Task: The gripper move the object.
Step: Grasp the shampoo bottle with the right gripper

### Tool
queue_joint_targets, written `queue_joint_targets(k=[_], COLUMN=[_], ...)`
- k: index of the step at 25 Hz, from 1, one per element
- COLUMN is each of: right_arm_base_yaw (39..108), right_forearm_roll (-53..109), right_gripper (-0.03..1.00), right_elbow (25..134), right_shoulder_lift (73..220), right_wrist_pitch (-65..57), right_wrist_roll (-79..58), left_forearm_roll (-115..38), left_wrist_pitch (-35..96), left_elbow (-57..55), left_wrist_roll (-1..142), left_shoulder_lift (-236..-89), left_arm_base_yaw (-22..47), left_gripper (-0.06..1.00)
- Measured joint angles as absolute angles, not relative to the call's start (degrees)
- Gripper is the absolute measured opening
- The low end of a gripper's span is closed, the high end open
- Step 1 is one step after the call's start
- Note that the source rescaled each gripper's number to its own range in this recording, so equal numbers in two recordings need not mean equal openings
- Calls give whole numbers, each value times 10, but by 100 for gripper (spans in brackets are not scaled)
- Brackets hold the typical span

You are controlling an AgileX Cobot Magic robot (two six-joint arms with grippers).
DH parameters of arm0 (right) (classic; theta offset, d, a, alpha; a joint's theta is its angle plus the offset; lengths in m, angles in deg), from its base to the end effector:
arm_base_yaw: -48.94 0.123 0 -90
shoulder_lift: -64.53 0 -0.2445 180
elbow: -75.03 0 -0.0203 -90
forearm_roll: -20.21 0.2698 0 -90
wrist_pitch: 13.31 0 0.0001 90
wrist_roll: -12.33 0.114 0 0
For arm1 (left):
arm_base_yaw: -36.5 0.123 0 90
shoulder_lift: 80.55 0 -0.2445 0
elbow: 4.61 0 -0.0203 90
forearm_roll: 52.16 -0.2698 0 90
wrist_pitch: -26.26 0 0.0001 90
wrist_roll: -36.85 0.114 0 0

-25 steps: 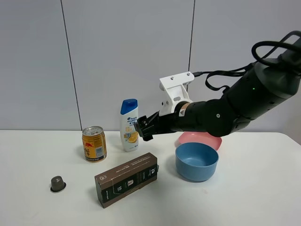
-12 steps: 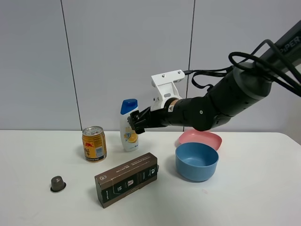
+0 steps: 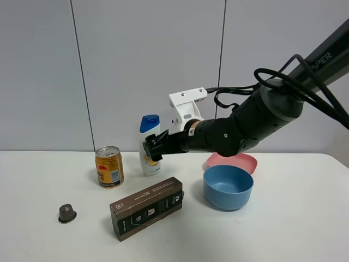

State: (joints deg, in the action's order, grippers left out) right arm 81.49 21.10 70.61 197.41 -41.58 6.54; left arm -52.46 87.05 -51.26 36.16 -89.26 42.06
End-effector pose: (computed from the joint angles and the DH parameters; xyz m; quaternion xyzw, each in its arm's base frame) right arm 0.3983 0.2532 0.0804 -0.2601 0.7716 0.1353 0.5645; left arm 0.0707 0.0074 0.2798 -0.0464 0.8475 0.0251 0.5282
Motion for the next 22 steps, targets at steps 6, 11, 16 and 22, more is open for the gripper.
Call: queue_joint_targets(k=[6,11,16,22], right_arm_base_yaw=[815,816,816,816], right_forearm_roll=[211,211,211,209], right_gripper=[79,79,79,79], right_elbow=[706,706,728,779], right_shoulder_lift=[1983,1997,2016,2038], right_wrist_pitch=[-419,-434,-446,-430], right_wrist_roll=[65,77,90,96], left_forearm_roll=[-525,-525,-525,-525], left_wrist_pitch=[871,871,871,871], left_elbow=[-513,-513,-513,-513], left_wrist_roll=[362,362,362,362], left_shoulder_lift=[-893,-893,-893,-893], left_arm_base_yaw=[421,421,421,421], left_gripper=[100,100,100,100])
